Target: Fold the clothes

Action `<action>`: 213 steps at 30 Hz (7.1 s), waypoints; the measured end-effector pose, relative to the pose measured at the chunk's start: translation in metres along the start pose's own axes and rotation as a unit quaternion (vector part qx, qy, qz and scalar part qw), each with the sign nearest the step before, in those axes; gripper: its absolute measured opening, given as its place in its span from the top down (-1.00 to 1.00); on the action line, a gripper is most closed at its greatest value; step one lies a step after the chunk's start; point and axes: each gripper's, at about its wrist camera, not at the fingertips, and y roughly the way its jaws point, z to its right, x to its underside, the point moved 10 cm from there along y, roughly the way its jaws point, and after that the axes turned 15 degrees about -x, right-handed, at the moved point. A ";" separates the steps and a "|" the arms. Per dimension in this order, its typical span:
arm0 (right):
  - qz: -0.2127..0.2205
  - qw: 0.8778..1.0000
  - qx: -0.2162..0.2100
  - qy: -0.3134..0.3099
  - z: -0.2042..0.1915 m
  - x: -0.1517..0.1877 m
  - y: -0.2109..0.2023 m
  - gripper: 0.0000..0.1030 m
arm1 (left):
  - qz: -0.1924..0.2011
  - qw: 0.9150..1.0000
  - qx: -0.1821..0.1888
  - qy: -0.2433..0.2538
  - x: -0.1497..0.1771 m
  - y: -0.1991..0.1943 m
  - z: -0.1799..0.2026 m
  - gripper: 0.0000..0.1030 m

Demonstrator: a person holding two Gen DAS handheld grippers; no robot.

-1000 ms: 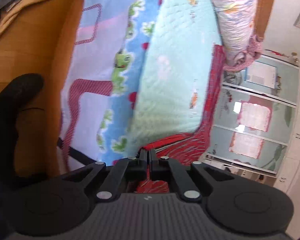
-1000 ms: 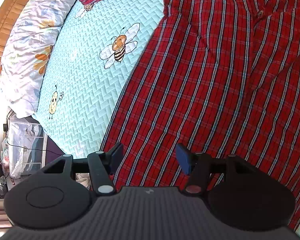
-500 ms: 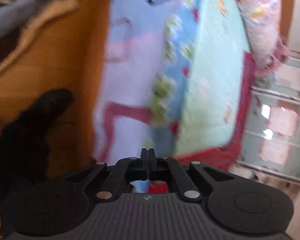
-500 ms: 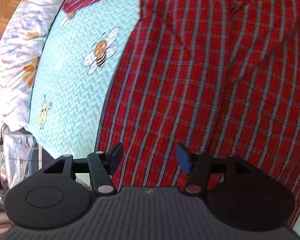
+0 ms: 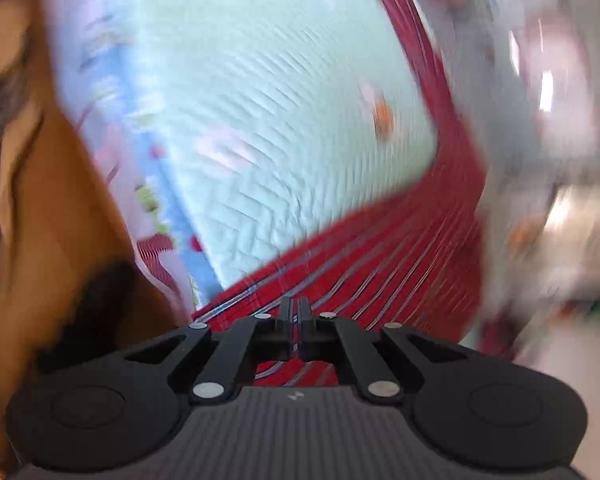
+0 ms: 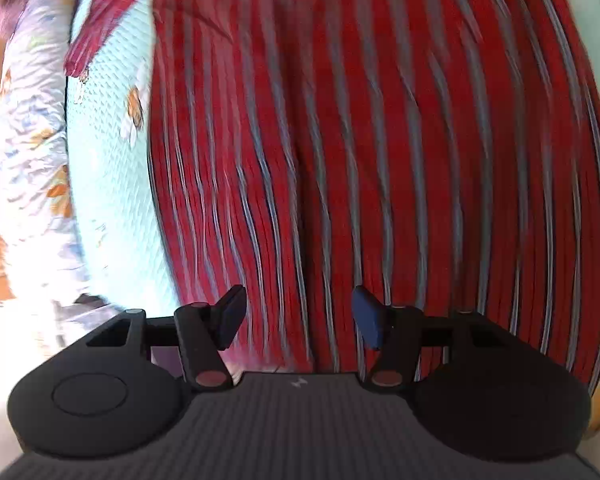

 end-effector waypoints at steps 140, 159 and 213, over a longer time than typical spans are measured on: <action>0.443 0.867 -0.229 0.010 0.195 0.144 -0.096 0.89 | 0.129 0.912 0.061 0.384 0.150 0.036 0.094 0.00; 0.312 0.875 0.097 -0.357 0.038 0.193 0.001 0.18 | 0.263 0.779 -0.008 0.569 0.188 0.054 0.113 -0.01; 0.258 0.816 0.256 -0.450 0.048 0.165 0.071 0.99 | 0.165 0.835 0.071 0.520 0.205 0.084 0.121 0.98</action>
